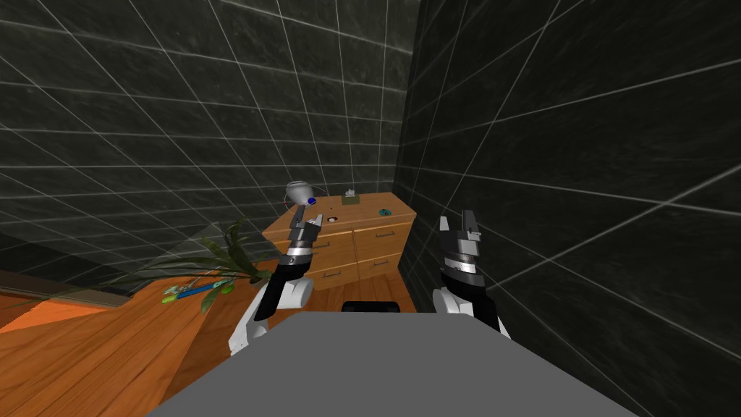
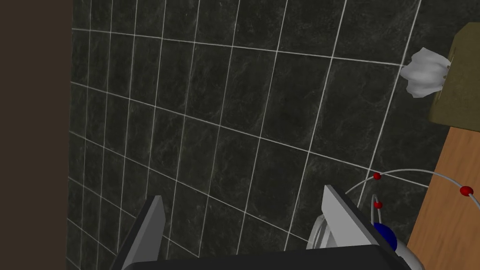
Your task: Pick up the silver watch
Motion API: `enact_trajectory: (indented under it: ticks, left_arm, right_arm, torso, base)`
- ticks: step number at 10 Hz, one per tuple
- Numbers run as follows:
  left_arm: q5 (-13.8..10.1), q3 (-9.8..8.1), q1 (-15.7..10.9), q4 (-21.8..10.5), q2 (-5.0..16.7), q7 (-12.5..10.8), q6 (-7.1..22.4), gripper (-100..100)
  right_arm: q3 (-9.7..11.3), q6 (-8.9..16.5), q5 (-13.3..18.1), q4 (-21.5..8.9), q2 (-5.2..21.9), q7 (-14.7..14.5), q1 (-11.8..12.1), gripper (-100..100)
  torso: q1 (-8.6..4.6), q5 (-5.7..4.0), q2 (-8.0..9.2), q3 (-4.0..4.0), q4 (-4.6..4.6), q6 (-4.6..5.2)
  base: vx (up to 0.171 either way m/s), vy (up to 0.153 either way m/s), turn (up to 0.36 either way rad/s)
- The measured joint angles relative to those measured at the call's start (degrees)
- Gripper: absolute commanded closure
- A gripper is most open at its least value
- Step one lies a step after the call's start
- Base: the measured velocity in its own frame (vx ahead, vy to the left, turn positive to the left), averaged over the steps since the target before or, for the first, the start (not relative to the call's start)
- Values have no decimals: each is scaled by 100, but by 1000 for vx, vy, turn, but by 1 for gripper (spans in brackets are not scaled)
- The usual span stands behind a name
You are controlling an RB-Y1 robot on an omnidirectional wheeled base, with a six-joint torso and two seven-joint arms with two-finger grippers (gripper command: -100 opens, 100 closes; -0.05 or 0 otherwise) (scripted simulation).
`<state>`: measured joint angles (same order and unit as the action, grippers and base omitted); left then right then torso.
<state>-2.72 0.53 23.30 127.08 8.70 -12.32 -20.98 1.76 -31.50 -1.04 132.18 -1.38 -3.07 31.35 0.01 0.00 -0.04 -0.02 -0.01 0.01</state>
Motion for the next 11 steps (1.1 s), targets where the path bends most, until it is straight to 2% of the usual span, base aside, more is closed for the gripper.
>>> enact_trajectory:
  ticks: [11]
  left_arm:
    - [-750,-244,-626,58,700,-422,1690,-100]
  right_arm:
    - [0,0,0,0,0,0,0,0]
  torso:
    - [0,0,-1,-1,0,0]
  base:
    - [10,6,-72]
